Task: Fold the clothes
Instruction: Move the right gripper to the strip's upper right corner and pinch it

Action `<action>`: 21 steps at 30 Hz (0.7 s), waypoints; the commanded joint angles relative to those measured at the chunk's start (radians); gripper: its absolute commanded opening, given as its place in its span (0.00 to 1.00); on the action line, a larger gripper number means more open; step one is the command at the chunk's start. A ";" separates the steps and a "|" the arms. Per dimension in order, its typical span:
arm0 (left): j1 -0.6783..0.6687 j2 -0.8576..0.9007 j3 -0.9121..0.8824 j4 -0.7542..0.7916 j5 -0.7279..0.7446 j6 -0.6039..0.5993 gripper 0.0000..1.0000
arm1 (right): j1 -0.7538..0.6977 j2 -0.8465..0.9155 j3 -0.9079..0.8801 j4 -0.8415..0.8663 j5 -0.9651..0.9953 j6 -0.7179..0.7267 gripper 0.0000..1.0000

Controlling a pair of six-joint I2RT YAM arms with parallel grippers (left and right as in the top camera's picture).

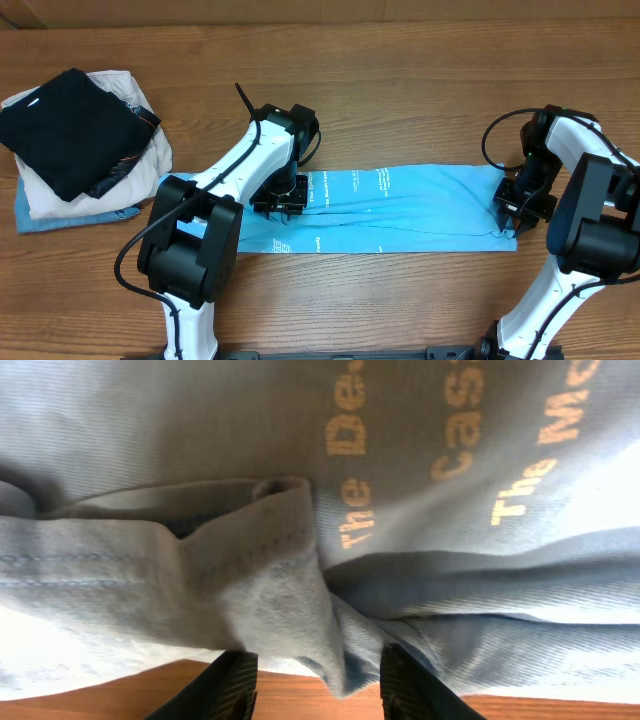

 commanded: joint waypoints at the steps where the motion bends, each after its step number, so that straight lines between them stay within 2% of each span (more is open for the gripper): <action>1: 0.000 -0.011 -0.003 -0.003 -0.035 0.008 0.43 | -0.007 -0.048 0.055 -0.005 -0.005 0.005 0.26; 7: 0.000 -0.011 -0.003 -0.002 -0.075 0.008 0.45 | -0.027 -0.116 0.089 0.003 -0.005 0.004 0.27; 9: 0.000 -0.011 -0.003 -0.002 -0.076 0.008 0.49 | -0.037 -0.131 0.089 0.001 -0.006 0.004 0.42; 13: 0.000 -0.011 -0.003 0.015 -0.089 0.005 0.50 | -0.046 -0.134 0.086 0.000 -0.055 -0.033 0.50; 16: 0.000 -0.011 -0.005 0.042 -0.089 -0.008 0.52 | -0.046 -0.134 0.085 0.006 -0.157 -0.114 0.52; 19: 0.000 -0.011 -0.005 0.055 -0.086 -0.008 0.50 | -0.046 -0.134 0.085 0.011 -0.183 -0.135 0.53; 21: 0.000 -0.011 -0.005 0.058 -0.087 -0.008 0.44 | -0.046 -0.134 0.085 0.012 -0.183 -0.136 0.53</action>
